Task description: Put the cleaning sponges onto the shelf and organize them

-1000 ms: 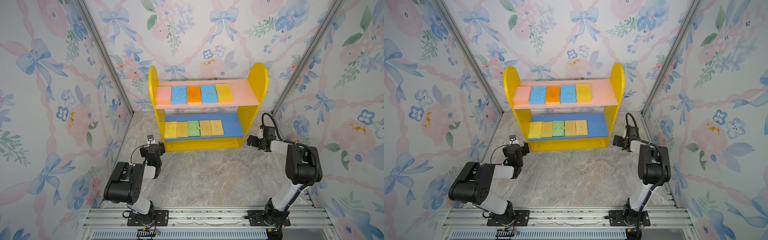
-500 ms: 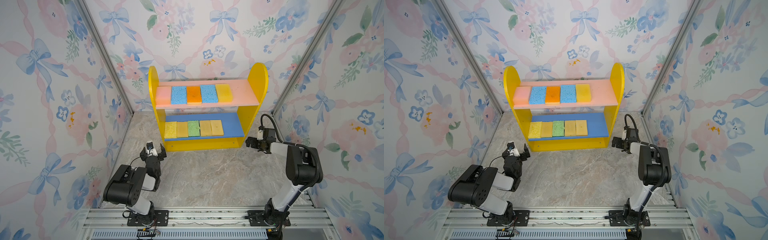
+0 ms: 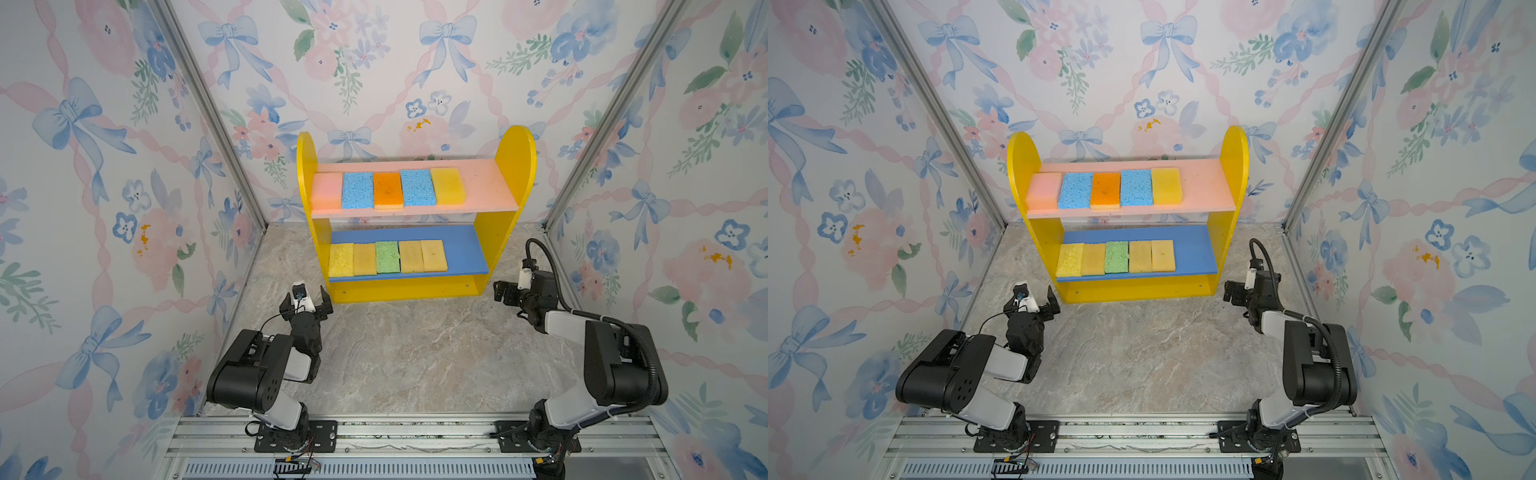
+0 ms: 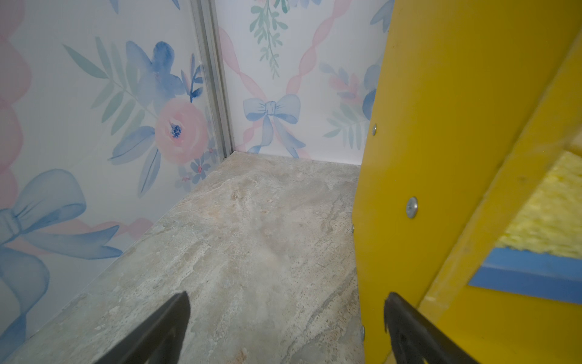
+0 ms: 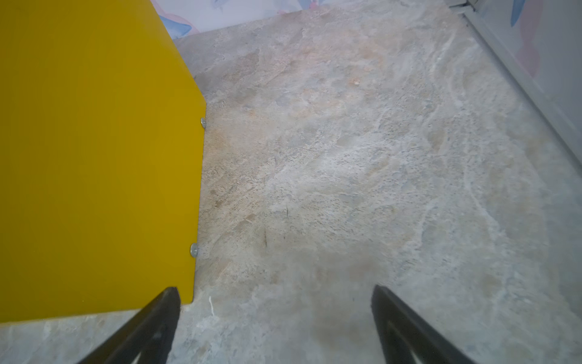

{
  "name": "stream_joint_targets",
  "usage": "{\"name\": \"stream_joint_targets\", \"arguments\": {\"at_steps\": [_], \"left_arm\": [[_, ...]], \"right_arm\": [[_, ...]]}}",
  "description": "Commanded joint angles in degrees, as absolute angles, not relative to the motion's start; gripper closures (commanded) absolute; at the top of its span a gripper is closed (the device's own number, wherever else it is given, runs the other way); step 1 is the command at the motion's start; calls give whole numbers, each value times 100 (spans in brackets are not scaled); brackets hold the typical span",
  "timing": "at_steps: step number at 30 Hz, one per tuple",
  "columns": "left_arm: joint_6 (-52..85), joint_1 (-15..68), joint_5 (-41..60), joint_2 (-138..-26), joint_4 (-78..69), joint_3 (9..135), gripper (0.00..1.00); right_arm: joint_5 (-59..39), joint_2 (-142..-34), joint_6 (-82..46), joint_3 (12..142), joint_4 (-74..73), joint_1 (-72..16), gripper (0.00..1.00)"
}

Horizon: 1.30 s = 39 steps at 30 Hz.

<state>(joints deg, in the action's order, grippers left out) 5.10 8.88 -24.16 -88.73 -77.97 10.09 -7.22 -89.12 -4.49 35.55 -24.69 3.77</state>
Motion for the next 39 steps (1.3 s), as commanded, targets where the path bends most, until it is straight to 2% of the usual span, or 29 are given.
{"name": "stream_joint_targets", "arguments": {"at_steps": [1, 7, 11, 14, 16, 39], "left_arm": [[459, 871, -2371, -8903, -7908, 1004, 2], [463, 877, -2368, -8903, -7906, 1008, 2], [459, 870, -2372, -8896, -7907, 1006, 2], [465, 870, -2369, -8902, -7905, 1004, 2], [461, 870, -2365, -8903, -7908, 1009, 2], [480, 875, -2366, -8851, -7770, 1030, 2]], "right_arm": [[-584, -8716, -185, 3097, -3547, 202, 3], [-298, -8601, -137, 2450, -4590, 90, 3], [37, -8979, -305, 1928, -6008, 86, 3], [297, -8825, -165, 2233, -5128, -49, 3], [521, -8869, -73, 2258, -5171, -202, 3], [562, -8859, -53, 2249, -5159, -227, 3]]}}
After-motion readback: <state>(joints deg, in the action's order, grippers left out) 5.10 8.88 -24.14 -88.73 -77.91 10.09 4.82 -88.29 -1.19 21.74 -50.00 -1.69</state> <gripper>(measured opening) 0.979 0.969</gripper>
